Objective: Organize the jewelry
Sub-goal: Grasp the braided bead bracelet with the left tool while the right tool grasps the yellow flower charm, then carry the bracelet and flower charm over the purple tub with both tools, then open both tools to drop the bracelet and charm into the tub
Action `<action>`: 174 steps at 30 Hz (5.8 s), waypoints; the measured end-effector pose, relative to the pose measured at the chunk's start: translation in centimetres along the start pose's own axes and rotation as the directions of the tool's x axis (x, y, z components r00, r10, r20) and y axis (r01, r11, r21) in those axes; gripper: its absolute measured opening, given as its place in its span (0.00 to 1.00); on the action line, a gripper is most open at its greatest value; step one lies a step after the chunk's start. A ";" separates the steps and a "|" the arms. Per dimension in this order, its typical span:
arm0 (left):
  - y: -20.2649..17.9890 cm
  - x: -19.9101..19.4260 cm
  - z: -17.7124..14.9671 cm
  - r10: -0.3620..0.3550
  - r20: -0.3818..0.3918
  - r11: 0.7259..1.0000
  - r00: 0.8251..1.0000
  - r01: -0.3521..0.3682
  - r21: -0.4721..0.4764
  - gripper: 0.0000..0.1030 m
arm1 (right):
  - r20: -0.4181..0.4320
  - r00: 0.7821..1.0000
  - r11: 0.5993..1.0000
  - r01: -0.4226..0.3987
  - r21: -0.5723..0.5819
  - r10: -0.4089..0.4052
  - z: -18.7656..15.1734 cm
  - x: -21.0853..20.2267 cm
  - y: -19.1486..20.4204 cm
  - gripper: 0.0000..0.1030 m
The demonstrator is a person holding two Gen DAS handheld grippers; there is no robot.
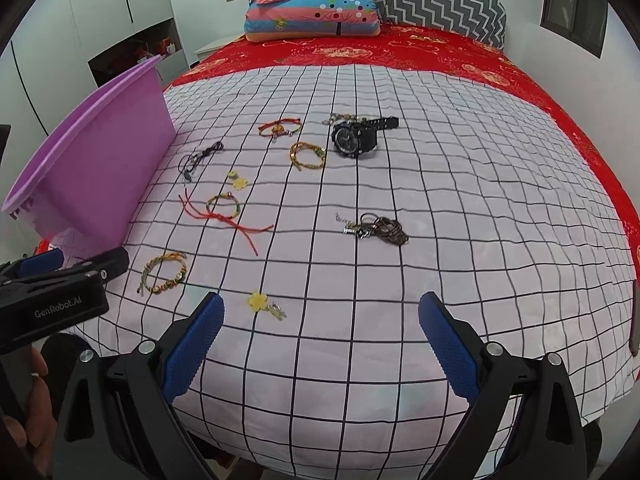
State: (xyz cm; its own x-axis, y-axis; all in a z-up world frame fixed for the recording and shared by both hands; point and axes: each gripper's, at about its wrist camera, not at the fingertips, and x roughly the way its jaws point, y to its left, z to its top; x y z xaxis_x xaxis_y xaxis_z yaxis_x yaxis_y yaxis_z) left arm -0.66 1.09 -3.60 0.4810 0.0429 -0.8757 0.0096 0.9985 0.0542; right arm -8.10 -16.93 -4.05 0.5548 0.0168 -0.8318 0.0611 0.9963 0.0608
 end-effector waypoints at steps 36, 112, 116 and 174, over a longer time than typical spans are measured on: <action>2.3 9.9 -2.8 -0.038 0.004 0.999 0.999 0.038 0.029 0.94 | -0.076 0.997 0.995 -0.015 -0.100 0.007 -2.9 10.3 2.6 0.90; 4.2 -4.3 1.6 -0.292 0.261 0.956 0.920 0.282 0.076 0.12 | 0.154 0.959 0.959 -0.206 -0.194 0.237 4.1 -0.7 7.0 0.13; 6.1 -6.7 3.1 -0.283 0.321 0.958 0.904 0.278 0.064 0.12 | 0.190 0.940 0.944 -0.240 -0.225 0.284 6.4 -2.5 9.2 0.13; 25.5 -0.1 10.0 0.037 0.185 0.949 0.982 0.024 -0.315 0.79 | -0.038 0.907 0.837 -0.402 -0.370 0.419 18.1 3.7 30.0 0.25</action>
State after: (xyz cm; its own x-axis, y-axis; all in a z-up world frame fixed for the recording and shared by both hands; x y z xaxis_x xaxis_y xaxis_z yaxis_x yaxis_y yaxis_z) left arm 8.29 26.16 2.65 0.6351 0.0723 -0.7690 -0.2556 0.9592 -0.1209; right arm 10.75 11.51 4.69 0.4977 0.4360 -0.7498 -0.4794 0.8587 0.1811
